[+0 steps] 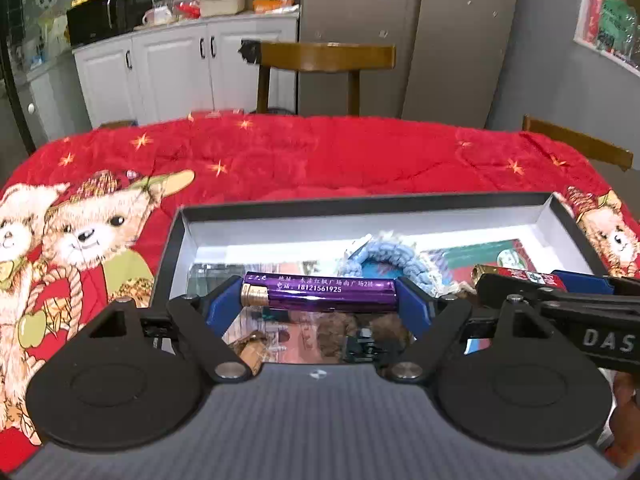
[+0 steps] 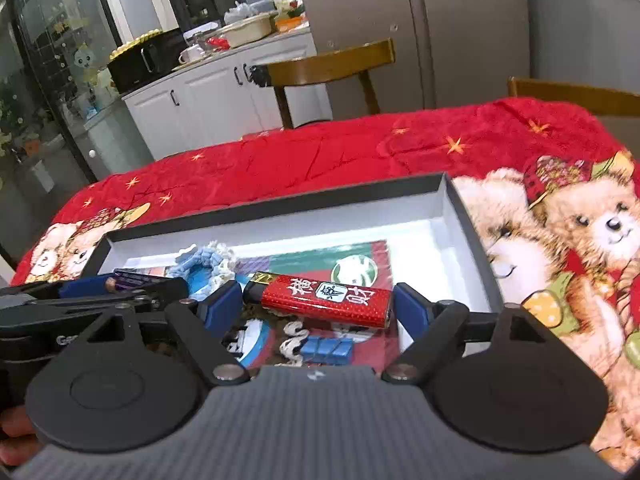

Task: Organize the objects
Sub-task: 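Carry the purple lighter in left tool while right tool carries the red lighter over the box, then open left tool to drop the purple lighter while right tool releases the red lighter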

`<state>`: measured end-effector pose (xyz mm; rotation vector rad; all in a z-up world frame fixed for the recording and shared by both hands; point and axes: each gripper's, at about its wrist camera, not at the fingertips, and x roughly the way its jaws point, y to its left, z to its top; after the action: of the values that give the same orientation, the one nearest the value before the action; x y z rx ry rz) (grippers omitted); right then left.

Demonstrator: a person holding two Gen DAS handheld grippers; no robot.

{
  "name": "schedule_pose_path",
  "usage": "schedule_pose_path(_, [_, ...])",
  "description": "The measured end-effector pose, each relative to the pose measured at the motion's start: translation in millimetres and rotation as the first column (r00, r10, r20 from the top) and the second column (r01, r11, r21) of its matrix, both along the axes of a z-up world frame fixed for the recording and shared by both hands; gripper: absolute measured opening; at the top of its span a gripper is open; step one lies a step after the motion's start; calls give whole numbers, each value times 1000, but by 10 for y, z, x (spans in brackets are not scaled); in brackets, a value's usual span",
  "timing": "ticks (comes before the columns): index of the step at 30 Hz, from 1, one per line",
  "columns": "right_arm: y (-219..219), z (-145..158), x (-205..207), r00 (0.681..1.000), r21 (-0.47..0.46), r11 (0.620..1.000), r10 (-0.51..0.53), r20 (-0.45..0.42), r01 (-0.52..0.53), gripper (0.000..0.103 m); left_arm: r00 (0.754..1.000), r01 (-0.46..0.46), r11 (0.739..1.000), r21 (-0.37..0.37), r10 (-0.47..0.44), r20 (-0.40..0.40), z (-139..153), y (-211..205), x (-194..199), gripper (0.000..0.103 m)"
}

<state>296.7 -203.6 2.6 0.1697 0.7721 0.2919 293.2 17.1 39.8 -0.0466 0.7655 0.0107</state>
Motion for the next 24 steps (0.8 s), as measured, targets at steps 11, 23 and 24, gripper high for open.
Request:
schedule_pose_path(11, [-80,10,29,1000,68,998,-6,8,5,89,999,-44,998,-46,43,-24,2,86,17,84])
schedule_pose_path(23, [-127,585,-299,987,166,986,7,163,-34,93,984,-40,992,-116,59,168,770,343,-390,84])
schedule_pose_path(24, [-128,673,-373,983,158,987,0,182,-29,94,980,-34,991,-127,58,192,887,366,-469,85])
